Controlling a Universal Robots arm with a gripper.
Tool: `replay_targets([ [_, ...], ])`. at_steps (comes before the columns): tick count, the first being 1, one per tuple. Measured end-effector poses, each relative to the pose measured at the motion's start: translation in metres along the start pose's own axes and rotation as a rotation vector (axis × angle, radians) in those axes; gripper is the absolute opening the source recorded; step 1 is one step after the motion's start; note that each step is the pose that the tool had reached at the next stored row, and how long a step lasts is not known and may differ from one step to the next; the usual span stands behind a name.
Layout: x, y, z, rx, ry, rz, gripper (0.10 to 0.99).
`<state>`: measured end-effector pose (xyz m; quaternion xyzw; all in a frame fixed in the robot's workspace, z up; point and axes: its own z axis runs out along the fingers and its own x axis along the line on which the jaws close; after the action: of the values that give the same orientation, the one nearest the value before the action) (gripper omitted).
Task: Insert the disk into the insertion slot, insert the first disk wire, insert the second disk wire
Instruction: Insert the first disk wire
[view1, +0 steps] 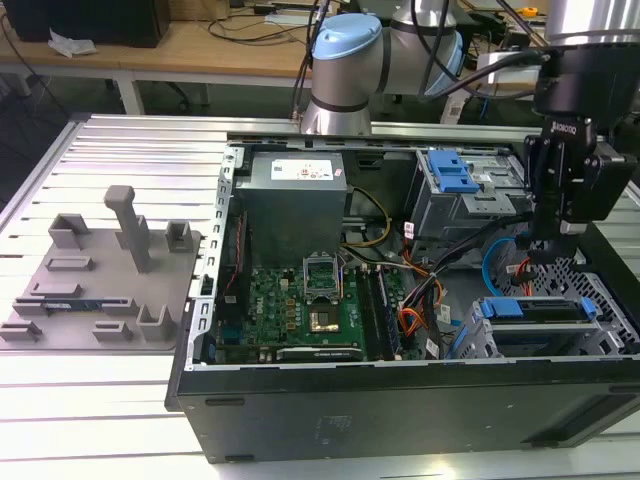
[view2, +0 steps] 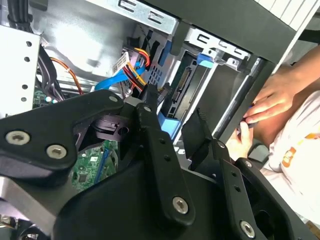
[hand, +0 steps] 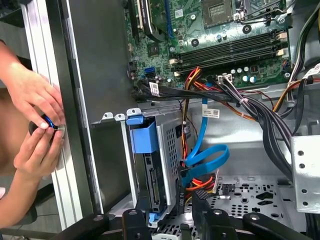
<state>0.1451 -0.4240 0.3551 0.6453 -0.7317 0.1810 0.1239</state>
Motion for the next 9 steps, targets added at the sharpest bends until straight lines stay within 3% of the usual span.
replay_targets([
  [9,-0.0035,0.0009,0.0076,0.0,0.0,0.0,0.467],
])
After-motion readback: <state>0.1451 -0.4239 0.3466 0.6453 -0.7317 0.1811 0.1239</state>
